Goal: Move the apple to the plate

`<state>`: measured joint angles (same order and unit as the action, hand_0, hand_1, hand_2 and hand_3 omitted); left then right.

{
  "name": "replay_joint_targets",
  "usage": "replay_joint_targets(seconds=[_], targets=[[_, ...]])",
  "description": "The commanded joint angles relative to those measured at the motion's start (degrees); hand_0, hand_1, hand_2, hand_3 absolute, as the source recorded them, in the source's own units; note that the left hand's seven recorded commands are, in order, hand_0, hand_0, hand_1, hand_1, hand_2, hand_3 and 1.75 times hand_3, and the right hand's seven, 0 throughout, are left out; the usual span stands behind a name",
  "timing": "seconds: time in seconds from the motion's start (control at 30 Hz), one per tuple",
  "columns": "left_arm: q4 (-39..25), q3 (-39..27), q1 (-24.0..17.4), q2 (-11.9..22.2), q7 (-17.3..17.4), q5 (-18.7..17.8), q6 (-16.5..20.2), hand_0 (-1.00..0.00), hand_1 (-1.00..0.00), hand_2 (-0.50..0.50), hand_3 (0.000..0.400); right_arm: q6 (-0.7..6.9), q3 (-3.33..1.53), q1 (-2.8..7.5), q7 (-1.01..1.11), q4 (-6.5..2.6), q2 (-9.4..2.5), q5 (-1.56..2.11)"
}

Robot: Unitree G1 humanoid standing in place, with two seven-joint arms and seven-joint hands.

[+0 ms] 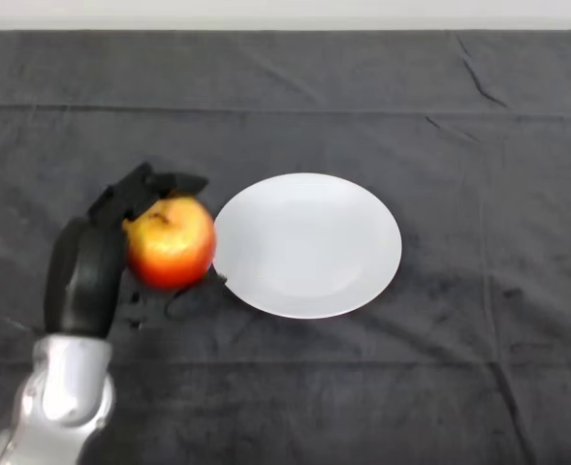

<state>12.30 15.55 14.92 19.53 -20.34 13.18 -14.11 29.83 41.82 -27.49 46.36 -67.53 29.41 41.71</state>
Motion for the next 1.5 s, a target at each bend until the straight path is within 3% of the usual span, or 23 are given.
replay_joint_targets(seconds=[0.03, 0.57, 1.17, 1.2, 1.23, 1.27, 1.3, 1.33, 1.37, 1.5], targets=[[2.99, 0.98, 3.75, -0.38, -0.79, 0.58, 0.48, -1.0, -1.0, 0.0, 0.4, 0.16, 0.64, 0.74, -0.93, 0.73, -0.52, 0.45], [20.22, 5.39, 14.43, -3.27, -2.11, -2.52, -3.77, -1.0, -1.0, 0.0, 0.4, 0.19, 0.66, 0.66, -0.81, 0.5, -0.41, 0.47], [37.44, 9.82, 20.79, -5.96, -2.65, -6.61, -9.26, -1.0, -1.0, 0.0, 0.4, 0.22, 0.7, 0.48, -0.54, 0.0, -0.2, 0.48], [37.92, 9.95, 21.01, -5.99, -2.54, -6.81, -9.36, -1.0, -0.91, -0.05, 0.4, 0.22, 0.7, 0.47, -0.52, -0.03, -0.19, 0.48], [38.45, 10.08, 21.24, -6.02, -2.41, -7.04, -9.48, -1.0, -0.76, -0.12, 0.4, 0.22, 0.7, 0.46, -0.51, -0.06, -0.18, 0.47], [38.95, 10.21, 21.44, -6.05, -2.31, -7.25, -9.62, -0.68, 0.0, -0.34, 0.271, 0.22, 0.7, 0.45, -0.49, -0.09, -0.17, 0.47], [39.35, 10.34, 21.57, -6.09, -2.25, -7.4, -9.74, -0.58, 0.0, -0.29, 0.231, 0.22, 0.71, 0.44, -0.47, -0.12, -0.16, 0.47], [39.77, 10.48, 21.7, -6.13, -2.19, -7.58, -9.87, -0.19, 0.0, -0.09, 0.075, 0.22, 0.71, 0.43, -0.46, -0.14, -0.15, 0.47], [40.14, 10.63, 21.82, -6.17, -2.14, -7.75, -9.98, 0.0, 0.0, 0.0, 0.0, 0.22, 0.71, 0.42, -0.44, -0.17, -0.14, 0.47], [41.05, 11.11, 22.18, -6.2, -1.83, -8.37, -10.2, 0.0, 0.0, 0.0, 0.0, 0.22, 0.72, 0.39, -0.38, -0.27, -0.1, 0.46]])
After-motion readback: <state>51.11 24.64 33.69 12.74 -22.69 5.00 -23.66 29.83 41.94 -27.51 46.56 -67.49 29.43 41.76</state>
